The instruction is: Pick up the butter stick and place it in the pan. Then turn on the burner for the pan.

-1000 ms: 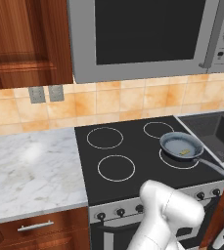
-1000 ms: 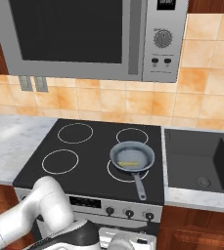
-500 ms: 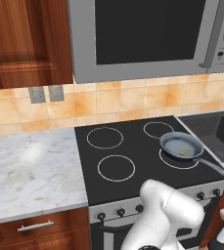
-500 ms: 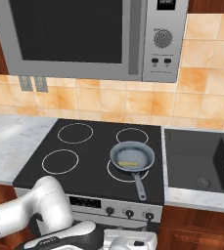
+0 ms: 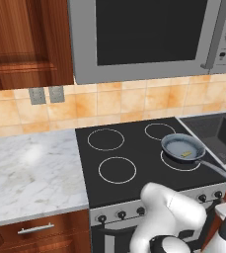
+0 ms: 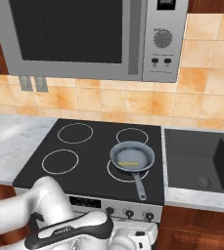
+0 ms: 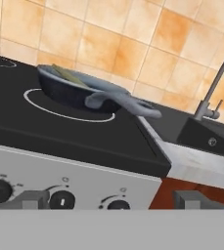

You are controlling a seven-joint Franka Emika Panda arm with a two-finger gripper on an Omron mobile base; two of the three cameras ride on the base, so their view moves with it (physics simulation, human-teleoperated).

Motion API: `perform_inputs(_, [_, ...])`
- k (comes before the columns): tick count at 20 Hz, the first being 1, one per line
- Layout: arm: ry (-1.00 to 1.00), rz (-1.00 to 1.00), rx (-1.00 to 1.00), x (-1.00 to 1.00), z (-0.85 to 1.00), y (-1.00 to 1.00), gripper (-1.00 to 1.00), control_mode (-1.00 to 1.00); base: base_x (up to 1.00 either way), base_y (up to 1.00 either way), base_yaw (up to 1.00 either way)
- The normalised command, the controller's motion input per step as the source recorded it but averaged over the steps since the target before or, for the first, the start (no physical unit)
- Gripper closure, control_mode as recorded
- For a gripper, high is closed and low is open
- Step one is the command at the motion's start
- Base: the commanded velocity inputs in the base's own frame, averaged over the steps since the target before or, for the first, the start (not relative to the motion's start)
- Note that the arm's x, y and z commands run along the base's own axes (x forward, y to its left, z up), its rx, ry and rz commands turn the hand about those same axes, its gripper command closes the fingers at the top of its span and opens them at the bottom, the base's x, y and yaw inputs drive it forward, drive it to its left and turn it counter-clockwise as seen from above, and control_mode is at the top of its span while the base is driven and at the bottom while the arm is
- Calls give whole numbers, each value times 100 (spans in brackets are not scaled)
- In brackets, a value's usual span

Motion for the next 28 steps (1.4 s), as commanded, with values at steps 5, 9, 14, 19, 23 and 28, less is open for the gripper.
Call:
perform_inputs(5, [-1, 6, 0, 4, -17, -8, -100, -100, 0, 0, 0])
perform_inputs(9, [-1, 7, 0, 12, -9, -18, -100, -100, 0, 0, 0])
perform_inputs(14, [-2, 4, 0, 12, -11, -17, -100, -100, 0, 0, 0])
perform_inputs(19, [-1, 3, 0, 19, -20, -5, -100, -100, 0, 0, 0])
perform_inputs(23, [0, 1, 0, 27, -12, 0, -100, -100, 0, 0, 0])
perform_inputs(28, [-1, 1, 0, 16, -22, -1, -100, -100, 0, 0, 0])
